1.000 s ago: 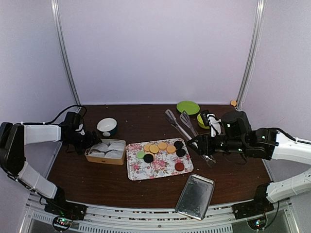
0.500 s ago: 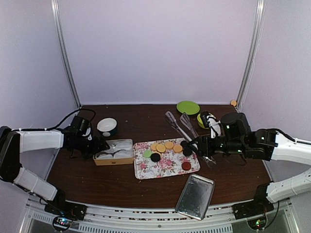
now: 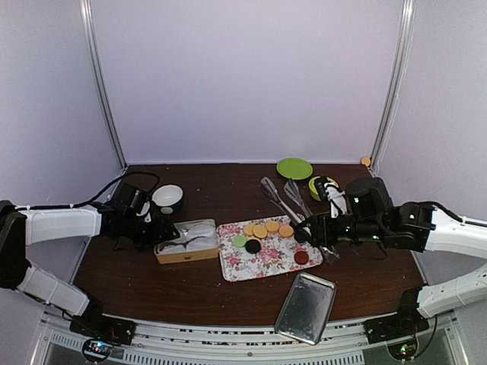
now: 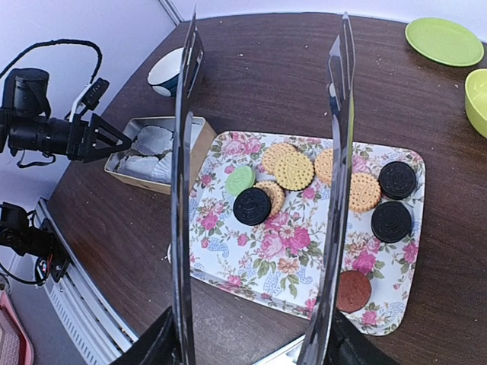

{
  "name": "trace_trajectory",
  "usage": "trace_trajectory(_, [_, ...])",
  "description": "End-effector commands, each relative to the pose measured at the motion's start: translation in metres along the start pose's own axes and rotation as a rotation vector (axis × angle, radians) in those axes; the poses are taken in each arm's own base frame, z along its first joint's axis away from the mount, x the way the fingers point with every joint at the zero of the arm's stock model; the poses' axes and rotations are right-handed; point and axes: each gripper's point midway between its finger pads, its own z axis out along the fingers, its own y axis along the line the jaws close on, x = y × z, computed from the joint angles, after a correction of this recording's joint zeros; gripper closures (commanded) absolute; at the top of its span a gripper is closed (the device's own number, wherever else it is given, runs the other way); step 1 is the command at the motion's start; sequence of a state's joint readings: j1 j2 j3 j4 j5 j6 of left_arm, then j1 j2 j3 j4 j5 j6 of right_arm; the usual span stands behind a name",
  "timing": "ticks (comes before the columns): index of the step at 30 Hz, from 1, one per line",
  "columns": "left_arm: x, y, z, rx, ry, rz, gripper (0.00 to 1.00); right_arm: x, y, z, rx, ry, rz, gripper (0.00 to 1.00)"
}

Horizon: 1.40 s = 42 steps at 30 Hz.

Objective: Pack the cookies

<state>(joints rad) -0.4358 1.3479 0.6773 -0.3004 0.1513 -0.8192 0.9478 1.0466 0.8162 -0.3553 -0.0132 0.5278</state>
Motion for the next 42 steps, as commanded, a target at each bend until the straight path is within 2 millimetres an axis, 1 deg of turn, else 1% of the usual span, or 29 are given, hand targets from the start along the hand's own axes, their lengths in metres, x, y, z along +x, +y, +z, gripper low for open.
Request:
trace_trajectory(1, [-0.022, -0.015, -0.034, 0.014, -0.101, 0.048, 0.04, -0.009, -0.003, -0.01, 0.025, -0.042, -0.004, 0.43])
trace_trajectory(2, [-0.024, -0.013, -0.043, -0.003, -0.119, 0.057, 0.04, -0.011, -0.004, -0.012, 0.031, -0.044, -0.011, 0.43])
trace_trajectory(4, [-0.035, -0.013, -0.066, -0.036, -0.178, 0.081, 0.03, -0.014, -0.004, -0.016, 0.043, -0.05, -0.028, 0.42])
trace_trajectory(7, [-0.062, -0.019, -0.11, -0.072, -0.316, 0.13, 0.03, -0.023, -0.005, -0.022, 0.062, -0.062, -0.057, 0.42])
trace_trajectory(10, [-0.095, -0.037, -0.162, -0.086, -0.467, 0.203, 0.03, -0.032, -0.005, -0.029, 0.085, -0.073, -0.082, 0.42])
trace_trajectory(13, [-0.129, -0.061, -0.209, -0.084, -0.613, 0.277, 0.03, -0.036, -0.005, -0.033, 0.09, -0.084, -0.098, 0.42])
trace_trajectory(15, [-0.149, -0.079, -0.235, -0.069, -0.705, 0.348, 0.03, -0.037, -0.006, -0.033, 0.095, -0.086, -0.107, 0.42])
trace_trajectory(17, [-0.162, -0.099, -0.25, -0.029, -0.776, 0.413, 0.02, -0.035, -0.008, -0.032, 0.107, -0.082, -0.106, 0.43])
trace_trajectory(18, [-0.166, -0.105, -0.253, -0.016, -0.801, 0.445, 0.02, -0.034, -0.009, -0.03, 0.109, -0.081, -0.107, 0.43])
trace_trajectory(19, [-0.169, -0.11, -0.252, -0.007, -0.823, 0.473, 0.02, -0.032, -0.01, -0.029, 0.109, -0.077, -0.106, 0.43])
trace_trajectory(21, [-0.173, -0.11, -0.248, -0.014, -0.861, 0.504, 0.02, -0.027, -0.009, -0.025, 0.1, -0.058, -0.105, 0.43])
trace_trajectory(23, [-0.175, -0.103, -0.241, -0.049, -0.89, 0.517, 0.02, -0.019, -0.007, -0.02, 0.095, -0.007, -0.119, 0.41])
trace_trajectory(25, [-0.177, -0.089, -0.236, -0.098, -0.922, 0.474, 0.02, -0.009, -0.008, -0.013, 0.111, 0.071, -0.14, 0.39])
trace_trajectory(27, [-0.175, -0.08, -0.233, -0.103, -0.948, 0.43, 0.02, 0.001, -0.009, -0.009, 0.124, 0.149, -0.164, 0.39])
trace_trajectory(31, [-0.171, -0.077, -0.235, -0.089, -0.938, 0.407, 0.03, 0.014, -0.011, -0.005, 0.159, 0.27, -0.209, 0.4])
trace_trajectory(37, [-0.166, -0.069, -0.235, -0.13, -0.892, 0.41, 0.03, 0.037, 0.001, 0.002, 0.152, 0.412, -0.262, 0.43])
trace_trajectory(42, [-0.166, -0.071, -0.236, -0.141, -0.86, 0.421, 0.03, 0.055, 0.007, 0.012, 0.17, 0.528, -0.306, 0.45])
